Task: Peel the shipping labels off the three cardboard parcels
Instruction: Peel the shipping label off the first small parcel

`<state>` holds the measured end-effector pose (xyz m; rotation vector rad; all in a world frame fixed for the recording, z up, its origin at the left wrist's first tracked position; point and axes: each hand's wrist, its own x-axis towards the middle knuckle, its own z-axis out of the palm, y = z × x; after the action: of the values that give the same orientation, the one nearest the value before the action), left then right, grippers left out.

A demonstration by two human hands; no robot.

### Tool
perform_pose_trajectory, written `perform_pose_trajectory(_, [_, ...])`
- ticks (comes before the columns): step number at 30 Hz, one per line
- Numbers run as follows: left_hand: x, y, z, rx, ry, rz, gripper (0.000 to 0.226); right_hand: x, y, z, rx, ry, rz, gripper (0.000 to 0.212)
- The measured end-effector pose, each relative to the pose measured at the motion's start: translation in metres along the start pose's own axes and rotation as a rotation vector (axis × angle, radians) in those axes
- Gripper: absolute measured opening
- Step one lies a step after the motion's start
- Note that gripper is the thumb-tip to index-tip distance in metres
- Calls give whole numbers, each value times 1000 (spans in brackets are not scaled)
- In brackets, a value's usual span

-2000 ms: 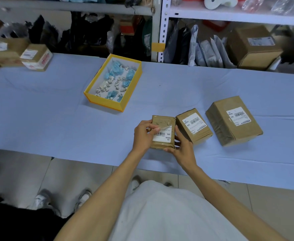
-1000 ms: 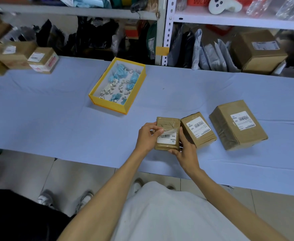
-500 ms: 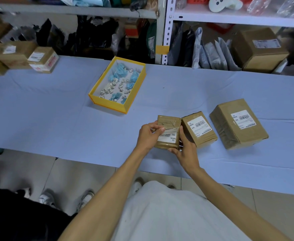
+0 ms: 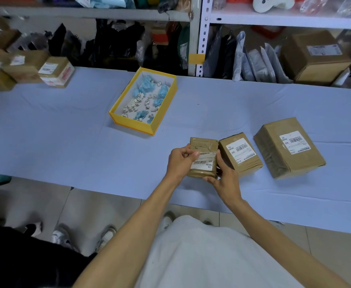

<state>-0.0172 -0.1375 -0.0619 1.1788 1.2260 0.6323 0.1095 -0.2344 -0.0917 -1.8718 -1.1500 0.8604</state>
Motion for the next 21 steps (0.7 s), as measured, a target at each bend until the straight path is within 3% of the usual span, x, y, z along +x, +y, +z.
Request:
perform_pose_trajectory(10, [-3, 4, 1, -37, -6, -27, 5, 0, 3, 0, 25, 0, -17, 96])
perform_pose_trajectory(21, [-10, 18, -1, -152, -34, -56, 15, 2, 7, 1, 13, 9, -53, 96])
